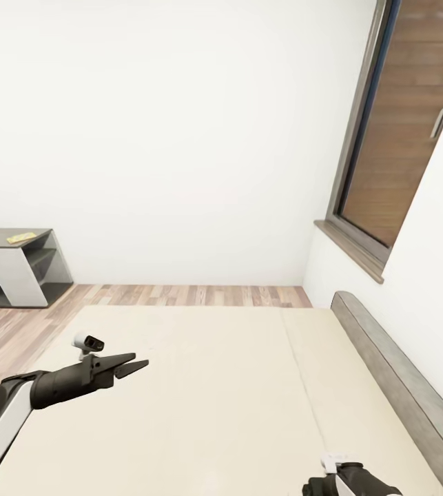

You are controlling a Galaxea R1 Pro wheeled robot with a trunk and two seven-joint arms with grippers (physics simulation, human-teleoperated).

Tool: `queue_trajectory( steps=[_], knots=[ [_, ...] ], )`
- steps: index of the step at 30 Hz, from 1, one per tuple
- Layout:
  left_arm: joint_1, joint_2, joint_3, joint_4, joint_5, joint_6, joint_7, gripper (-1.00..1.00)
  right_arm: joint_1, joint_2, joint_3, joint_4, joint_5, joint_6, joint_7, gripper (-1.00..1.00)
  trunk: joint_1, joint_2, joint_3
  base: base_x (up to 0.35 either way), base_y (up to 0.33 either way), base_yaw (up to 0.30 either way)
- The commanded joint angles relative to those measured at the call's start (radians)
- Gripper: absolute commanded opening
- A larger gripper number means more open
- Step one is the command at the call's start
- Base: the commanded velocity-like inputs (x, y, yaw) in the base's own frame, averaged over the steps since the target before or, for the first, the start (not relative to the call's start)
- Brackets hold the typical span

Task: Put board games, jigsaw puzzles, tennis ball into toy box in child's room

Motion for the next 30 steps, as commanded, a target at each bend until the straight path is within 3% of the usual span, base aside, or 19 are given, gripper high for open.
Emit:
queue_trajectory(
  steps=[1, 15, 23, 30],
  knots=[
    [-0.001, 0.001, 0.0, 0.0, 0.002, 0.006, -0.003, 1.0, 0.0, 0.001, 0.003, -0.002, -0.003, 0.006, 0.002, 1.0, 0.001, -0.002, -0.004, 0.0, 0.0, 0.0],
    [-0.001, 0.001, 0.0, 0.0, -0.001, 0.006, -0.006, 1.0, -0.011, 0.006, 0.003, -0.004, -0.005, 0.031, 0.005, 1.0, 0.001, -0.002, -0.027, 0.0, 0.0, 0.0],
    [-0.001, 0.001, 0.0, 0.0, -0.002, 0.006, -0.006, 1.0, -0.068, 0.006, 0.002, -0.101, -0.006, 0.229, 0.004, 1.0, 0.001, -0.002, -0.04, 0.0, 0.0, 0.0],
    [-0.001, 0.002, 0.001, 0.0, -0.003, 0.006, -0.006, 1.0, -0.074, 0.026, 0.001, -0.146, -0.006, 0.278, 0.004, 1.0, 0.001, -0.002, -0.051, 0.0, 0.0, 0.0]
  ],
)
